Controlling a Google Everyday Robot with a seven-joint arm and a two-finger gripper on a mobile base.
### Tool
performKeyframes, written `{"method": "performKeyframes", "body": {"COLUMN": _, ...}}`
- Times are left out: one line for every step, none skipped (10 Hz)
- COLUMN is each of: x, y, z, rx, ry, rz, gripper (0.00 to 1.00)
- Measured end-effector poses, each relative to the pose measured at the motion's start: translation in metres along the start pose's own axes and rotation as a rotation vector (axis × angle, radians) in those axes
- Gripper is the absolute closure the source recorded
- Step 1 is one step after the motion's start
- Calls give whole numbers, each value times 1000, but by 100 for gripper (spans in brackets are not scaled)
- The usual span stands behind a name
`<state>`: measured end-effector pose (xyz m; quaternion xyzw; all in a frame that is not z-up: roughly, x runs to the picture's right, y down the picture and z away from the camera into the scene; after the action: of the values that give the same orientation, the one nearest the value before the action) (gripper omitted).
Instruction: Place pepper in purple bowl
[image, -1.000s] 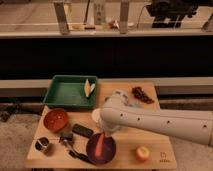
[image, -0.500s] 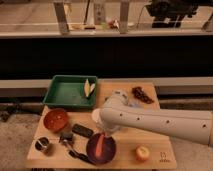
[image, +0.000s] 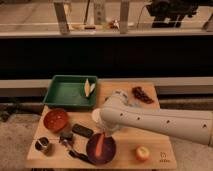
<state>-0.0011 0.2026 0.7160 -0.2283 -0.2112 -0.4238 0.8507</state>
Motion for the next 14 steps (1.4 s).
{"method": "performKeyframes", "body": {"x": 0, "y": 0, "z": 0, "rx": -3, "ry": -2, "rz": -2, "gripper": 20}}
{"method": "performKeyframes", "body": {"x": 0, "y": -1, "z": 0, "rx": -4, "ry": -3, "rz": -5, "gripper": 20}}
{"method": "performKeyframes", "body": {"x": 0, "y": 0, "z": 0, "rx": -4, "ry": -6, "rz": -6, "gripper": 20}}
{"method": "performKeyframes", "body": {"x": 1, "y": 0, "z": 0, "rx": -2, "ry": -7, "rz": -9, "gripper": 20}}
{"method": "performKeyframes", "body": {"x": 1, "y": -1, "z": -1, "rx": 4, "ry": -3, "rz": -17, "gripper": 20}}
{"method": "performKeyframes", "body": {"x": 0, "y": -1, "z": -2, "rx": 5, "ry": 6, "rz": -31, "gripper": 20}}
{"method": "performKeyframes", "body": {"x": -2, "y": -4, "z": -3, "rx": 7, "ry": 16, "rz": -52, "gripper": 20}}
{"method": "performKeyframes", "body": {"x": -4, "y": -4, "z": -3, "rx": 7, "ry": 20, "rz": -63, "gripper": 20}}
{"method": "performKeyframes", "body": {"x": -3, "y": -5, "z": -3, "rx": 8, "ry": 24, "rz": -64, "gripper": 20}}
{"method": "performKeyframes", "body": {"x": -3, "y": -4, "z": -3, "rx": 8, "ry": 24, "rz": -65, "gripper": 20}}
{"method": "performKeyframes", "body": {"x": -3, "y": -5, "z": -3, "rx": 8, "ry": 24, "rz": -65, "gripper": 20}}
{"method": "performKeyframes", "body": {"x": -3, "y": -5, "z": -3, "rx": 8, "ry": 24, "rz": -65, "gripper": 20}}
{"method": "performKeyframes", "body": {"x": -3, "y": -5, "z": -3, "rx": 8, "ry": 24, "rz": -65, "gripper": 20}}
{"method": "performKeyframes", "body": {"x": -3, "y": -5, "z": -3, "rx": 8, "ry": 24, "rz": -65, "gripper": 20}}
